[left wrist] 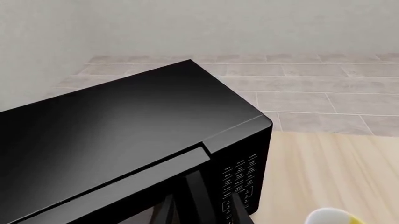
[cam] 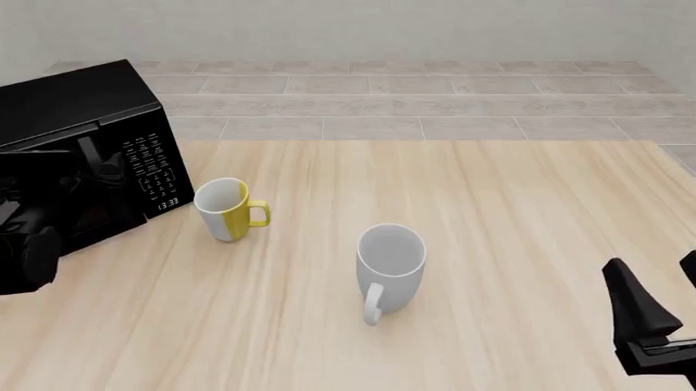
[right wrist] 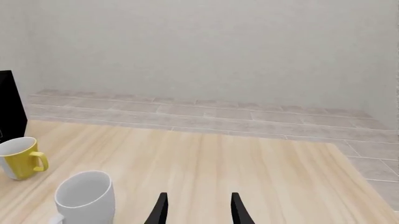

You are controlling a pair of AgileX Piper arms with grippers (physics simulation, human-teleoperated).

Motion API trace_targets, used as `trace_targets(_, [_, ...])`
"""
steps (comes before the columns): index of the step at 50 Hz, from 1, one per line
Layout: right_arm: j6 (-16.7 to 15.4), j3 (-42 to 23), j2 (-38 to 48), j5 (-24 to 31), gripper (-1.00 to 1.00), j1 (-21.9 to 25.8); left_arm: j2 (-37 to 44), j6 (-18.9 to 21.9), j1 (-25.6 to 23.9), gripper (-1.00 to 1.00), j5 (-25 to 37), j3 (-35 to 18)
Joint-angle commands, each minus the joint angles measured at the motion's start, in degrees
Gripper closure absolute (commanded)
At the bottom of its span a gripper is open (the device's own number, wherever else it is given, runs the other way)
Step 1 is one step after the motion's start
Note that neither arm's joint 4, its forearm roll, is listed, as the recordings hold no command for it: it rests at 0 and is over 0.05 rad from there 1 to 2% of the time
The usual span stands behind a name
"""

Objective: Close the microwave.

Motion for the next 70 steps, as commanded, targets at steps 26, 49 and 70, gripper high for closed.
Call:
trace_targets(26, [0.2, 0.0, -0.3, 0.3, -1.00, 0.0, 10.6, 0.0, 3.5, -1.00, 5.0, -5.2])
trace_targets(49, [0.2, 0.0, 2.3, -1.9, -1.00, 0.2, -4.5, 0.7, -0.1, -1.00, -0.4, 8.6])
trace_targets(70, [0.3, 0.0, 2.3, -1.9, -1.00, 0.4, -23.7, -0.9, -4.2, -1.00, 4.5, 18.5])
